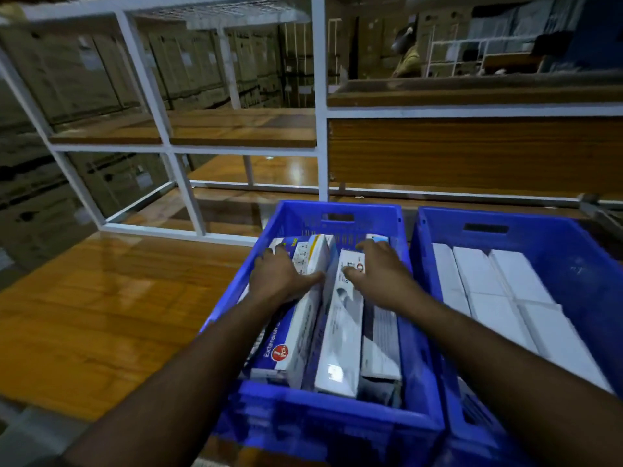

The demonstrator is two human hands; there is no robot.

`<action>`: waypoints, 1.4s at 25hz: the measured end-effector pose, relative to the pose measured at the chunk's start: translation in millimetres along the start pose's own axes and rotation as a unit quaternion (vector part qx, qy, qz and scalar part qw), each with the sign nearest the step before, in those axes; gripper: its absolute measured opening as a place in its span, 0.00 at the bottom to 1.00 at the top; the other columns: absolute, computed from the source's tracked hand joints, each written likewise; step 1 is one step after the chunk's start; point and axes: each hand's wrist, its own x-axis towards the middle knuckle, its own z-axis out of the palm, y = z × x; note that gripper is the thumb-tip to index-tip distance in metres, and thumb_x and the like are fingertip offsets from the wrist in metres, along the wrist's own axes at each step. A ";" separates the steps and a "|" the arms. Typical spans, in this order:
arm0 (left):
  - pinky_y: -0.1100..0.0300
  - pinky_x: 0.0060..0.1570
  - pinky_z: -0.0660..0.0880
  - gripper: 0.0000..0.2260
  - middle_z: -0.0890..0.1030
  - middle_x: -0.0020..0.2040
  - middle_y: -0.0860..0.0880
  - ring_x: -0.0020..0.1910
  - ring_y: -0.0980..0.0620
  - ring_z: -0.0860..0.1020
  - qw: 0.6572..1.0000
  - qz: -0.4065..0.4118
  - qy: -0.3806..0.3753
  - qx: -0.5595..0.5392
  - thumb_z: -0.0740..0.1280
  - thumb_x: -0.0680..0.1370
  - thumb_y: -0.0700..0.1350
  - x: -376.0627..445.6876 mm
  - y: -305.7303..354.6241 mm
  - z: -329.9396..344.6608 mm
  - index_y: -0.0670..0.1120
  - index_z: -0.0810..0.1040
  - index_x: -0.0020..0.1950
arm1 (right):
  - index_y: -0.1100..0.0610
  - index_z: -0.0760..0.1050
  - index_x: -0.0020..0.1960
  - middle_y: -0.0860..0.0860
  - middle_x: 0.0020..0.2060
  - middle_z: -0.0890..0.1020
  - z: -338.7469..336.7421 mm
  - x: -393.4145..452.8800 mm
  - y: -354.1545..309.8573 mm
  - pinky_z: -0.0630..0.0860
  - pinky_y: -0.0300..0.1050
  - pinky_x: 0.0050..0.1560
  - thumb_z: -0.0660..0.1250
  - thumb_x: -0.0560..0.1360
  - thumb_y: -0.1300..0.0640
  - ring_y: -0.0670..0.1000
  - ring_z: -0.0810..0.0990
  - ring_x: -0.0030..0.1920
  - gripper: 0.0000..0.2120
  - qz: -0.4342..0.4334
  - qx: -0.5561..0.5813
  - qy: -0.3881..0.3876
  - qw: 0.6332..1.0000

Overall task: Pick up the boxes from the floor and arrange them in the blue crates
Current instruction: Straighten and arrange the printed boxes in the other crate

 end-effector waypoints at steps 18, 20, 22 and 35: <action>0.58 0.46 0.78 0.40 0.68 0.73 0.44 0.66 0.42 0.75 0.983 0.030 -0.140 -0.119 0.75 0.72 0.59 16.3 -33.1 4.4 0.50 0.60 0.78 | 0.58 0.37 0.80 0.63 0.75 0.58 74.8 11.0 -26.9 0.70 0.58 0.66 0.73 0.68 0.36 0.63 0.63 0.72 0.60 0.175 -0.102 -0.119 0.972; 0.58 0.48 0.76 0.50 0.62 0.76 0.45 0.71 0.42 0.69 0.987 0.038 -0.140 -0.066 0.79 0.65 0.62 13.4 -31.2 10.9 0.51 0.56 0.79 | 0.58 0.36 0.80 0.63 0.74 0.59 72.6 15.5 -24.2 0.70 0.58 0.67 0.72 0.69 0.36 0.62 0.64 0.72 0.58 0.169 -0.093 -0.133 0.972; 0.50 0.60 0.77 0.56 0.55 0.80 0.44 0.74 0.41 0.66 0.990 0.055 -0.129 0.021 0.81 0.64 0.60 15.6 -31.9 15.3 0.49 0.52 0.81 | 0.57 0.36 0.80 0.62 0.73 0.60 69.6 18.5 -22.9 0.71 0.58 0.67 0.72 0.68 0.36 0.62 0.65 0.71 0.59 0.162 -0.086 -0.142 0.973; 0.47 0.59 0.76 0.43 0.70 0.70 0.44 0.67 0.43 0.73 0.989 0.088 0.089 -0.084 0.80 0.66 0.53 40.5 -13.7 -25.3 0.47 0.64 0.75 | 0.53 0.45 0.80 0.60 0.74 0.62 42.3 54.0 7.2 0.69 0.60 0.68 0.66 0.75 0.41 0.62 0.64 0.73 0.44 0.172 0.067 0.070 0.980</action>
